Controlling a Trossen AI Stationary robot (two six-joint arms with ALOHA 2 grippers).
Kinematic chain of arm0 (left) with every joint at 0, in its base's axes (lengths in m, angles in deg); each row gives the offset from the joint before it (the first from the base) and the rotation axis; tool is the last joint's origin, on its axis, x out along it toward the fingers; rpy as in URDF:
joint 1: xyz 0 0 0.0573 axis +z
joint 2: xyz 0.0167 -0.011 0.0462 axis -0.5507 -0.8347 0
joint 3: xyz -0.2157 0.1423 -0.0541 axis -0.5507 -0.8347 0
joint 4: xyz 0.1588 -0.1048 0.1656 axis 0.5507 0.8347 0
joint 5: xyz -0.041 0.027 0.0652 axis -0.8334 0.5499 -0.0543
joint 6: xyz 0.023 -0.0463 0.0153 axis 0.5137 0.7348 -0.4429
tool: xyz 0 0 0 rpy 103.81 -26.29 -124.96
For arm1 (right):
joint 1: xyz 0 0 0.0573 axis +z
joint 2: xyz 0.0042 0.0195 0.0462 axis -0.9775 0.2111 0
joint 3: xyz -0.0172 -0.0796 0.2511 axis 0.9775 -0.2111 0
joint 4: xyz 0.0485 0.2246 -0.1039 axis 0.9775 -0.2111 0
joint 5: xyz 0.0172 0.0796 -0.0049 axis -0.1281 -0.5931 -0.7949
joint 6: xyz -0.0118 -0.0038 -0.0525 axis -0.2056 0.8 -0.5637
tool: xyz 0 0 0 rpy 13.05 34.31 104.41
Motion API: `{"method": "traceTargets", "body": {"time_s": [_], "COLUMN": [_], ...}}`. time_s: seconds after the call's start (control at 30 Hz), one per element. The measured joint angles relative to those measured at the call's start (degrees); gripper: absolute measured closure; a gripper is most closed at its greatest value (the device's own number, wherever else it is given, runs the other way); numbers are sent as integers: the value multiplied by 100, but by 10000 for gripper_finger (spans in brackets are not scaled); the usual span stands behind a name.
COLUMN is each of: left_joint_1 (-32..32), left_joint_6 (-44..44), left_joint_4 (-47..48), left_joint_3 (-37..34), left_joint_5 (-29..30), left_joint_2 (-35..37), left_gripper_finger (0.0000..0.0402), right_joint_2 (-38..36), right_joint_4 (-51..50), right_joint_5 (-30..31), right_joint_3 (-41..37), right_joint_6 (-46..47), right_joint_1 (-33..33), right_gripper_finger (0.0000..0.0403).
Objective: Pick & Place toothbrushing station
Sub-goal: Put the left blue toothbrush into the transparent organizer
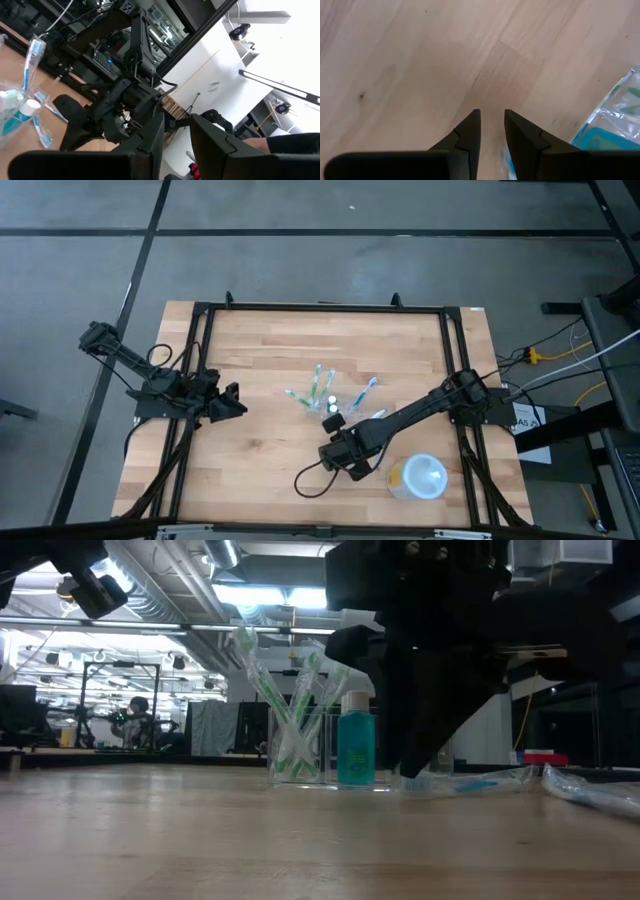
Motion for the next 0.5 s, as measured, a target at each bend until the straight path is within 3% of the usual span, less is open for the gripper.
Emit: {"method": "traceTargets", "body": {"time_s": [0.27, 0.5], "left_joint_1": [-23, -80], "left_joint_6": [-14, -12], "left_joint_4": [-5, -39], "left_joint_3": [0, 0], "left_joint_5": [71, 126], "left_joint_2": [0, 0], "left_gripper_finger": [313, 313], "right_joint_2": [292, 113], "right_joint_4": [13, 37], "right_joint_5": [47, 467], "right_joint_3": [2, 169], "right_joint_6": [-101, 15], "right_joint_1": [-20, 31], "right_gripper_finger": [315, 315]}}
